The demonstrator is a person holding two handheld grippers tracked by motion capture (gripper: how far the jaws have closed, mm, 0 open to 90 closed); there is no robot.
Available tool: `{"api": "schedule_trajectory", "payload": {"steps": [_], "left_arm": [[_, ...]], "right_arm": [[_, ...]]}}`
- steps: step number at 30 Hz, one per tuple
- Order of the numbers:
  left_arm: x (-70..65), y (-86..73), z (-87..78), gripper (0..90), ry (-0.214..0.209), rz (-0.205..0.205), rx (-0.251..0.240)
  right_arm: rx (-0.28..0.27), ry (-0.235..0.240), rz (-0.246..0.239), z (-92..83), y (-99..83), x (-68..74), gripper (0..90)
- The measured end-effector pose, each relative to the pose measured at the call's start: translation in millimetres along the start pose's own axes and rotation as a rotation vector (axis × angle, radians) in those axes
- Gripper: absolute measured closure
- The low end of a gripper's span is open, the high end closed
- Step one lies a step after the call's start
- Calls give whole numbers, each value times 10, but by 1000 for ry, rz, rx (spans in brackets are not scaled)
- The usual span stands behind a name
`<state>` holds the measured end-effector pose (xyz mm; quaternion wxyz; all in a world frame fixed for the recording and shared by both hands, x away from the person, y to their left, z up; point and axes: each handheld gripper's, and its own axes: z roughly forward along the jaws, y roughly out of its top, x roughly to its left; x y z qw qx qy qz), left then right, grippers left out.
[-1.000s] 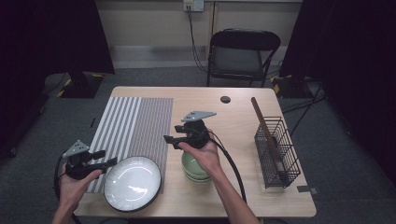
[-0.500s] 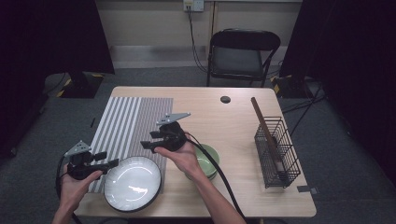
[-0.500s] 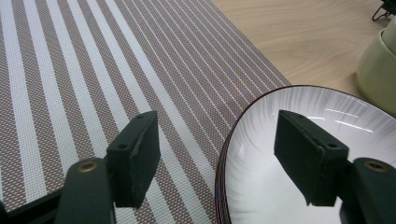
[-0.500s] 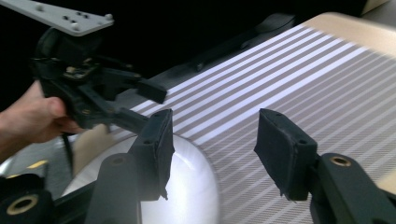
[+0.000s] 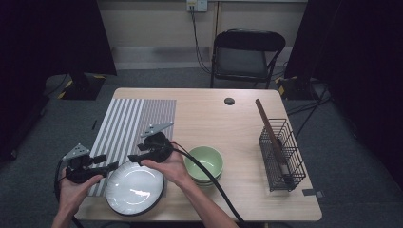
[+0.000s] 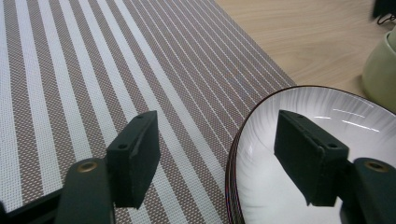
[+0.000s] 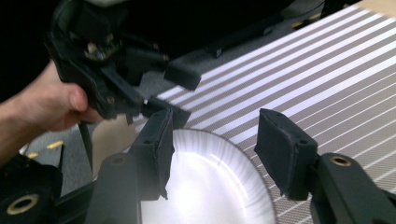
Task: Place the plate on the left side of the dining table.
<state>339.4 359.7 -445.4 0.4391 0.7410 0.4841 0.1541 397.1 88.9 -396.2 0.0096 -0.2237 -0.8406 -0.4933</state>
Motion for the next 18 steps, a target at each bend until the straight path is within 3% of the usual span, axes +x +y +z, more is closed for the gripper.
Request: {"api": "schedule_trajectory", "payload": {"steps": [6,8,12,13,16,18], "left_arm": [[29,-42,30,349,-15,-11,16],[35,-51,42,363,-21,-8,19],[26,-69,76,402,-43,-4,31],[16,-76,85,425,-45,-2,33],[4,-89,112,455,-49,14,53],[5,-99,139,466,-78,6,58]], "right_arm": [[47,-4,34,222,-195,-65,467],[71,-37,45,289,-300,-118,465],[87,-54,51,336,-387,-159,484],[80,-57,53,331,-423,-166,525],[72,-57,62,318,-445,-171,534],[54,-64,67,306,-466,-174,547]]}}
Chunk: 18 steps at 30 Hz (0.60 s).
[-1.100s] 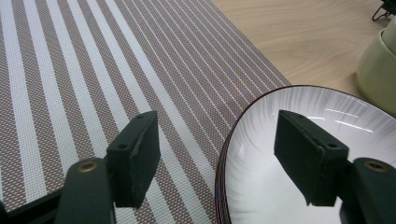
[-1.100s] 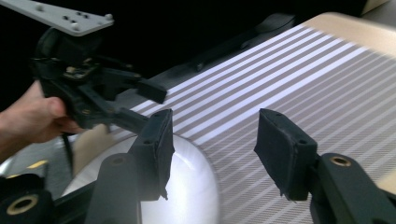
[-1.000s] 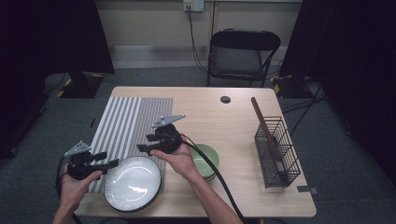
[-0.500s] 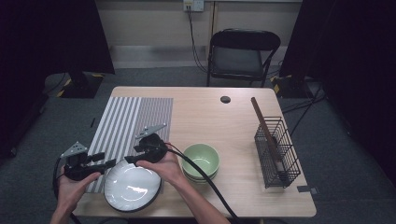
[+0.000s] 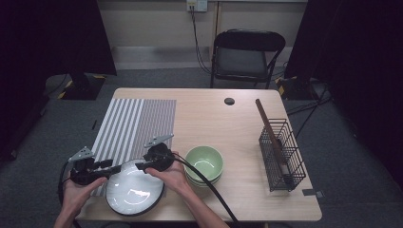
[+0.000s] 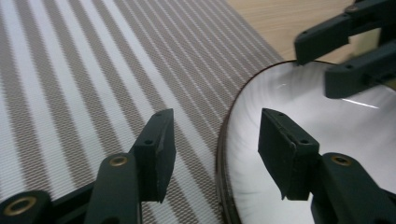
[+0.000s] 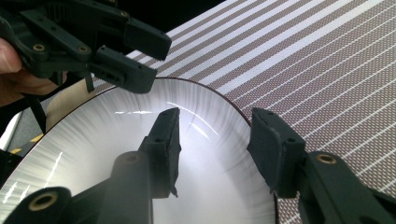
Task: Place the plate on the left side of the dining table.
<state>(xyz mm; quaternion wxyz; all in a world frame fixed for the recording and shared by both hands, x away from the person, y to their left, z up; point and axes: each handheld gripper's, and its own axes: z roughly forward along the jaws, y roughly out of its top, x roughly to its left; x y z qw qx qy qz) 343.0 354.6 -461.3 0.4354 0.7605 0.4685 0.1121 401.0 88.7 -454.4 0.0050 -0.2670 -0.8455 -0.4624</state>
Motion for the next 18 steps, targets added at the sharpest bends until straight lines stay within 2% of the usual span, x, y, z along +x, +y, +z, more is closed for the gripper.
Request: {"api": "schedule_trajectory", "payload": {"steps": [4,5,7,10,11,13,14,15,18], "left_arm": [[7,-10,23,500,15,5,24],[16,-16,32,513,5,1,22],[28,-21,58,532,0,-29,31],[30,-22,76,554,5,-31,35],[33,-20,75,574,-12,-35,31],[36,-19,70,607,-14,-36,26],[50,-20,69,644,-31,-43,23],[58,-22,68,719,-48,-49,15],[66,-17,70,760,-68,-49,9]], "right_arm": [[-18,-25,12,-9,6,-20,529],[-13,-27,21,-2,4,-31,537],[-1,-45,35,32,-15,-45,585],[5,-68,59,67,-44,-57,626],[11,-78,69,84,-67,-70,692],[7,-80,74,86,-72,-78,722],[12,-87,74,85,-77,-89,770],[10,-84,96,94,-92,-121,797],[5,-79,99,95,-96,-124,798]]}}
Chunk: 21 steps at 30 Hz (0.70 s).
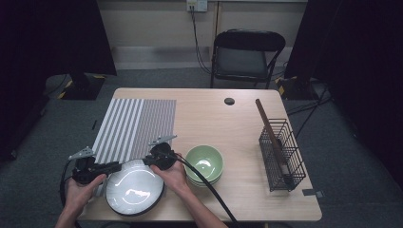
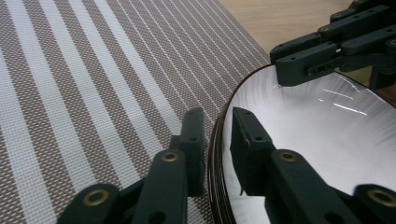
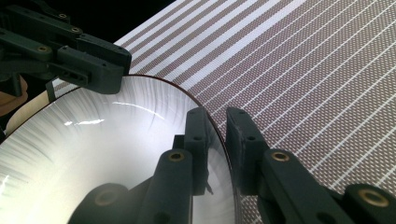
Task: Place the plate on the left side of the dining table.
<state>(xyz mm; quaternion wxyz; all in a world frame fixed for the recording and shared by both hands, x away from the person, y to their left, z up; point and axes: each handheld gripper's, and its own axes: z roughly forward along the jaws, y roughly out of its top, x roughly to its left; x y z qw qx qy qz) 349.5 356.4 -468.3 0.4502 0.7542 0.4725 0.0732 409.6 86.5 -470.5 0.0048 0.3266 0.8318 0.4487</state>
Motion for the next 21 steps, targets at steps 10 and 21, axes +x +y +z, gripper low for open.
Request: {"api": "schedule_trajectory", "payload": {"steps": [10,21], "left_arm": [[-4,-6,23,826,-10,19,14],[14,-8,-6,840,-16,14,0]], "right_arm": [[1,30,17,-20,-10,-49,807],[-22,4,-16,-76,-31,-23,835]]}}
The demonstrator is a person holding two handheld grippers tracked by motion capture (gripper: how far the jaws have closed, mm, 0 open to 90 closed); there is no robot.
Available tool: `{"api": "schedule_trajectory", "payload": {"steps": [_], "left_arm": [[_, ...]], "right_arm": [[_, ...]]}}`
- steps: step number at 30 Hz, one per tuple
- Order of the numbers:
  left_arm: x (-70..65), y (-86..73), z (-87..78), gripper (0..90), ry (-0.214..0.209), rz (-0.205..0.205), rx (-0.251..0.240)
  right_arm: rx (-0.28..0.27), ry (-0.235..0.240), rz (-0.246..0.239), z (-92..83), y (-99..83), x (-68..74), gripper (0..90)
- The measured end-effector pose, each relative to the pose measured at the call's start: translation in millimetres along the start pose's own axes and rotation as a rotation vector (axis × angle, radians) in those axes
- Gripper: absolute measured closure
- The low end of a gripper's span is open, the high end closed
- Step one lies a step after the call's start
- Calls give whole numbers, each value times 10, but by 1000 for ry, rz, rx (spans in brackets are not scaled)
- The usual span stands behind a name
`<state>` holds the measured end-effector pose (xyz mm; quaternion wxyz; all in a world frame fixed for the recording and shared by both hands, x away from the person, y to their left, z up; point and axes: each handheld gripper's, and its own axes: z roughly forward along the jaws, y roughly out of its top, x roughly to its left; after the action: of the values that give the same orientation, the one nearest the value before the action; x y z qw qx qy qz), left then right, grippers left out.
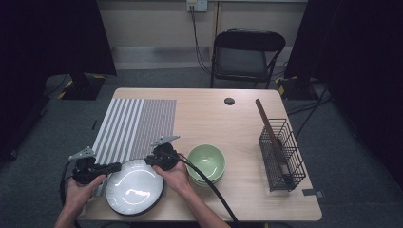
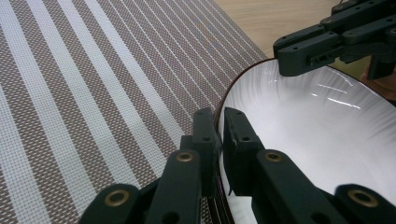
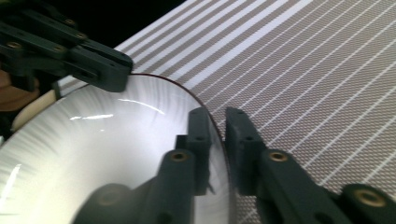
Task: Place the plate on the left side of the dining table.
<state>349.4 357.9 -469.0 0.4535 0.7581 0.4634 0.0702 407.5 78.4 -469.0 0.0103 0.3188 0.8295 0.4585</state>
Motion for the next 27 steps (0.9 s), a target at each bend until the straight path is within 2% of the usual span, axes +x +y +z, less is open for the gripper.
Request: {"api": "schedule_trajectory", "payload": {"steps": [5,6,7,8,9,13,20,23,27], "left_arm": [[29,1,-3,843,-18,-13,-4],[40,6,2,844,-25,-26,-5],[40,6,2,844,-25,-26,-5],[43,8,8,844,-30,-25,-5],[41,9,9,843,-27,-21,-6],[44,11,43,840,-34,-29,-1],[30,22,37,841,-20,-17,3],[38,33,12,870,-30,-27,-38],[57,45,-6,887,-37,-34,-36]], "right_arm": [[-2,12,14,4,1,-19,838],[-2,28,54,19,4,-38,832],[-2,28,54,19,4,-38,832],[1,28,52,25,9,-37,831],[5,32,28,38,16,-38,829],[0,36,25,40,5,-42,829],[3,41,7,43,15,-48,833],[2,45,5,42,16,-50,835],[0,49,-1,50,22,-53,835]]}}
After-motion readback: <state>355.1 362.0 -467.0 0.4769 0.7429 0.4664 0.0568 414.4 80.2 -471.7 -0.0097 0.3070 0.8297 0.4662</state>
